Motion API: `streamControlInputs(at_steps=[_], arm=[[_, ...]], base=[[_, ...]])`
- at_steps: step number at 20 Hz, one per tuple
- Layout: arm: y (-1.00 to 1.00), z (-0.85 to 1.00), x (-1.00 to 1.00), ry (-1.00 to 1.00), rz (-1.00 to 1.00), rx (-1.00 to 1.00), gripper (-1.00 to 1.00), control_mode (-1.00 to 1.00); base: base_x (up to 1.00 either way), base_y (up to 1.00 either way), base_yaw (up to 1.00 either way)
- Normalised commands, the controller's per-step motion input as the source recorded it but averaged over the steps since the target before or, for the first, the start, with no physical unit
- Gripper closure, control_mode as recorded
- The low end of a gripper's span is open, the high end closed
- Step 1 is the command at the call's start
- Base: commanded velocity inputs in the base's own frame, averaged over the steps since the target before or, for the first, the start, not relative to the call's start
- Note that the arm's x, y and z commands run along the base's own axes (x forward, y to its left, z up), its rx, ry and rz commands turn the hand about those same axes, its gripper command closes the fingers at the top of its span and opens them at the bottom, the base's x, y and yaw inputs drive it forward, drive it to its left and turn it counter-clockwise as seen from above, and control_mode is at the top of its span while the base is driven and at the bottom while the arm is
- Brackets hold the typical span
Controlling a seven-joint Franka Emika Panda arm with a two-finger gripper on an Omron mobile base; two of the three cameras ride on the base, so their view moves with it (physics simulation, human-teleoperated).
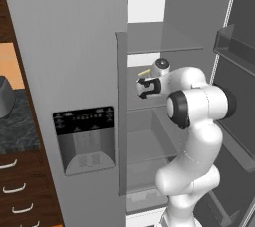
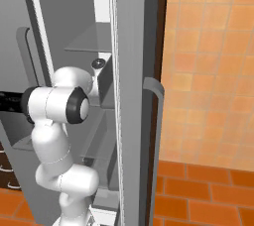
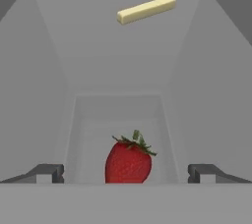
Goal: Take the strawberry from the fridge and place it on top of the pancake, located on the dining counter.
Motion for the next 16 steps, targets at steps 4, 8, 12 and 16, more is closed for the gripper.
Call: streamControlInputs(at_steps=[4,8,12,16], arm=[[0.00,-0.20,0.03,0.02,-0.02,0.00,-1.00,-1.00],[0.00,-0.19,0.00,0.06,-0.07,0.00,-1.00,-1.00],[0.00,-0.08,0.14,0.01,-0.04,0.00,-1.00,-1.00],[0.00,-0.16,0.18,0.01,0.00,0.00,-1.00,-1.00]], base=[[0.00,0.00,0.00],[0.00,0.00,0.00],[0.00,0.00,0.00],[0.00,0.00,0.00]])
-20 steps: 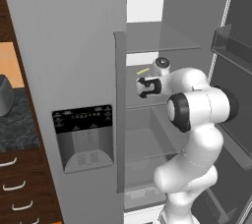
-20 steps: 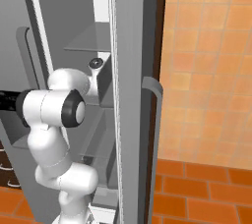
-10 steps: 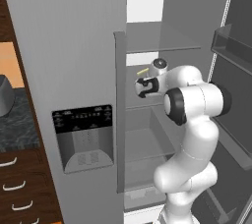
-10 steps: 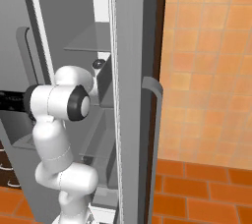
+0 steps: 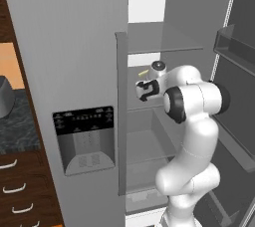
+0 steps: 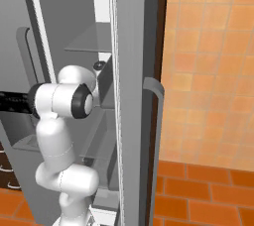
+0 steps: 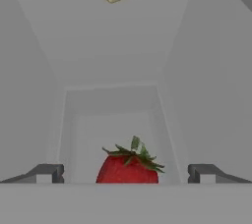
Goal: Take the strawberry from the fridge and place it on top of the pancake, located on the dining counter.
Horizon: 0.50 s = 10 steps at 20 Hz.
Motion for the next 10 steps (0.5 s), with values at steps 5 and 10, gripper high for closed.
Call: streamControlInputs(at_steps=[5,10], arm=[[0.00,-0.21,0.08,0.03,0.00,0.00,-1.00,-1.00],[0.00,-0.10,0.14,0.00,0.00,0.00,-1.00,-1.00]], base=[[0.00,0.00,0.00],[0.00,0.00,0.00]])
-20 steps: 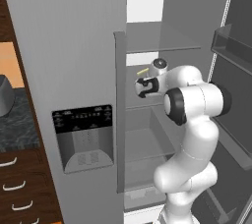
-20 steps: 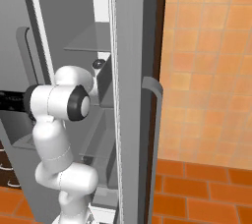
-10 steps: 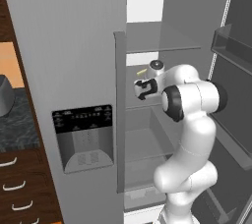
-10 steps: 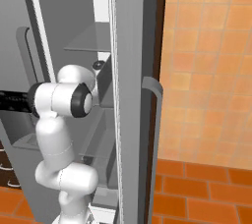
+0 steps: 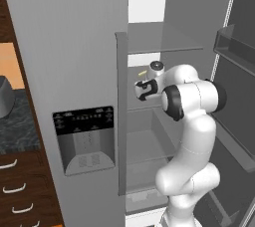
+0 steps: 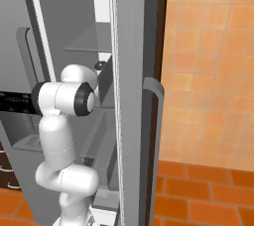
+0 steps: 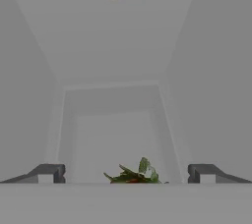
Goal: Take the strawberry from the fridge and place it on top of the pancake, located on the dining counter.
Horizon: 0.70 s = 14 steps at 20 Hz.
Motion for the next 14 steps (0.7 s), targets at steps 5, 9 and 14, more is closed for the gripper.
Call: streamControlInputs(at_steps=[5,9,14], arm=[[0.00,-0.19,0.00,0.01,0.00,0.00,1.00,-1.00],[0.00,-0.14,0.00,0.00,0.00,0.00,1.00,-1.00],[0.00,-0.02,0.00,0.00,0.00,0.00,1.00,-1.00]], base=[[0.00,0.00,0.00],[0.00,0.00,0.00],[0.00,0.00,0.00]])
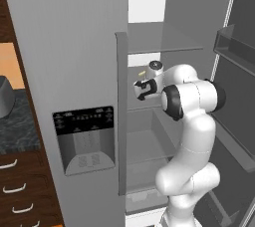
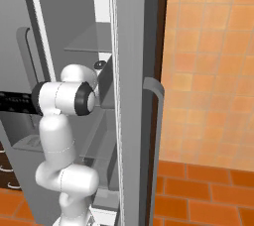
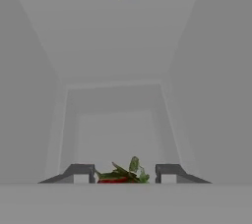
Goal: Take the strawberry from the fridge and place it on top of the pancake, located on the dining counter.
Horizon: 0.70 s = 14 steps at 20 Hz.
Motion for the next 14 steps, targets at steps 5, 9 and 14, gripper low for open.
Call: streamControlInputs(at_steps=[5,9,14], arm=[[-0.10,0.00,-0.37,-0.03,0.00,0.04,1.00,-1.00],[-0.06,0.00,-0.76,-0.05,0.00,0.04,1.00,-1.00],[0.00,0.50,-0.85,-0.01,0.00,0.00,1.00,-1.00]], base=[[0.00,0.00,0.00],[0.00,0.00,0.00],[0.00,0.00,0.00]])
